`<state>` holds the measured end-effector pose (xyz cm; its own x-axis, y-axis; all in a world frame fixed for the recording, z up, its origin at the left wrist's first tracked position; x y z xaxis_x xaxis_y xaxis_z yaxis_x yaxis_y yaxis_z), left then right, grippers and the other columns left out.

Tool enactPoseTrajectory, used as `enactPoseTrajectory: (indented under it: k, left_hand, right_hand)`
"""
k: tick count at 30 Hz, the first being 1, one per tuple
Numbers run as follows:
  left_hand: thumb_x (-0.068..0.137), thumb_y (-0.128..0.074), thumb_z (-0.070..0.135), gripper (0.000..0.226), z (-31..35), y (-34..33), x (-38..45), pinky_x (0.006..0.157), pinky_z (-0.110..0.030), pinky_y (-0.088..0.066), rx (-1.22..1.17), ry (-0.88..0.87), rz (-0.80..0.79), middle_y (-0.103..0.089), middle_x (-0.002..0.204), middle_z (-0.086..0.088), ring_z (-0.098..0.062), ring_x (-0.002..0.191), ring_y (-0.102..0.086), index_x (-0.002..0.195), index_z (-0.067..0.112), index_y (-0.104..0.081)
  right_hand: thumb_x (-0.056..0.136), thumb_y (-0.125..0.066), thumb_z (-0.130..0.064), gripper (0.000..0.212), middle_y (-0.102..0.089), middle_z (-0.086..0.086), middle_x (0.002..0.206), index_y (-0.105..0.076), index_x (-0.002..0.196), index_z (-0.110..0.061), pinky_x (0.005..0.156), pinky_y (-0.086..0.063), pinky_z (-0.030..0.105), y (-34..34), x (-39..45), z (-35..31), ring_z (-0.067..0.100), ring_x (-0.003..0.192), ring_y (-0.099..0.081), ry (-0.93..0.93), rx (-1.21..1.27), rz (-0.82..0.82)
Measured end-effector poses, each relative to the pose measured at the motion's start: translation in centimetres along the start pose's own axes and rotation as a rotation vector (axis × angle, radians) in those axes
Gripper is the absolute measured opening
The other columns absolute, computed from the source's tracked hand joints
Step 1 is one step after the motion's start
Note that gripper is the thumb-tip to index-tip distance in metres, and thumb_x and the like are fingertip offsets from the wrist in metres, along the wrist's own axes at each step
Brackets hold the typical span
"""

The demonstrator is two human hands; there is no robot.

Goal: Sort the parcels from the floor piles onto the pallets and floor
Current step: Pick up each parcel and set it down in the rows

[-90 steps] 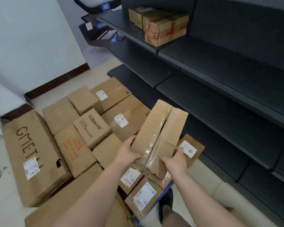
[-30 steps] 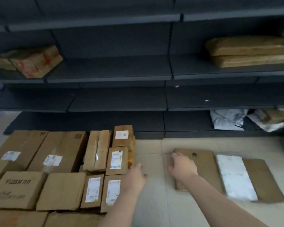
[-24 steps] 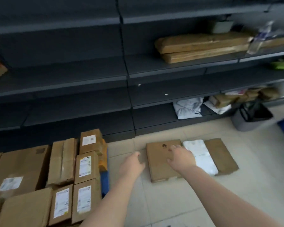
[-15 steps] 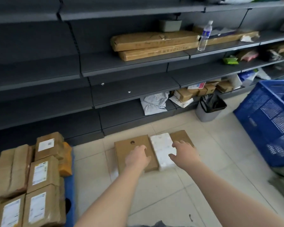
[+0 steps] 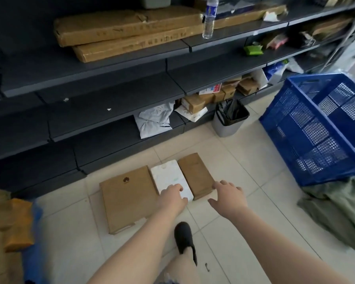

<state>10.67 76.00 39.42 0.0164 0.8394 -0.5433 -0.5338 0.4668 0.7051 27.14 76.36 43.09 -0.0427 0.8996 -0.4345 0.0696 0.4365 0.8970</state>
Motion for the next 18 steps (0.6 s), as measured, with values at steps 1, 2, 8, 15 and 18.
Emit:
enactPoseTrajectory:
  k: [1, 2, 8, 15, 18]
  left_hand:
    - [0.093, -0.051, 0.031, 0.042, 0.7, -0.8, 2.3, 0.094, -0.030, -0.044, -0.002, 0.008, -0.019, -0.048, 0.136, 0.001, -0.020, 0.119, -0.050, 0.134, 0.023, -0.046]
    - [0.092, -0.051, 0.031, 0.042, 1.3, -1.7, 4.6, 0.095, -0.032, -0.043, 0.006, 0.016, -0.043, -0.049, 0.135, 0.001, -0.020, 0.119, -0.049, 0.133, 0.023, -0.046]
    - [0.092, -0.050, 0.030, 0.040, 3.6, -6.8, 17.5, 0.092, -0.031, -0.043, 0.004, 0.089, -0.151, -0.051, 0.131, 0.001, -0.019, 0.119, -0.050, 0.131, 0.024, -0.048]
    - [0.091, -0.049, 0.027, 0.045, 0.2, -18.1, 32.4, 0.093, -0.030, -0.041, -0.012, 0.217, -0.213, -0.048, 0.135, 0.002, -0.019, 0.121, -0.049, 0.135, 0.023, -0.042]
    - [0.090, -0.050, 0.028, 0.050, -2.2, -25.8, 37.6, 0.095, -0.031, -0.042, -0.095, 0.301, -0.281, -0.046, 0.137, 0.000, -0.021, 0.123, -0.048, 0.138, 0.021, -0.038]
  right_hand:
    - [0.092, -0.050, -0.041, 0.044, -0.050, -0.003, 0.129, -0.045, 0.131, -0.023, 0.100, -0.034, 0.034, -0.1, 2.3, 0.8, 0.020, 0.123, -0.045, 0.004, -0.015, -0.011]
    - [0.092, -0.050, -0.041, 0.043, -0.050, -0.003, 0.129, -0.045, 0.131, -0.023, 0.100, -0.033, 0.034, -0.2, 4.4, 1.6, 0.020, 0.123, -0.045, 0.005, -0.024, -0.027]
    - [0.092, -0.051, -0.043, 0.045, -0.050, -0.004, 0.130, -0.046, 0.132, -0.023, 0.099, -0.035, 0.033, -4.7, 17.6, 6.3, 0.019, 0.123, -0.047, -0.050, 0.078, -0.174]
    - [0.088, -0.061, -0.036, 0.053, -0.051, 0.001, 0.133, -0.046, 0.135, -0.015, 0.095, -0.040, 0.028, -18.9, 31.3, 13.7, 0.018, 0.122, -0.050, -0.295, 0.575, -0.307]
    - [0.086, -0.067, -0.031, 0.058, -0.050, 0.004, 0.134, -0.044, 0.136, -0.013, 0.098, -0.038, 0.028, -26.5, 36.2, 16.6, 0.019, 0.124, -0.048, -0.366, 0.700, -0.340]
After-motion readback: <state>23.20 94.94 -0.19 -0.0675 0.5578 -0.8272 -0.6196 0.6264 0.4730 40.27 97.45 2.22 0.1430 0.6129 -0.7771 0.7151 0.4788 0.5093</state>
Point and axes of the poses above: each hand's wrist, its own x-axis towards the middle knuckle, its own y-axis out of the back of the hand, z = x × y, the point moved 7 cm from there along x, towards the middle knuckle
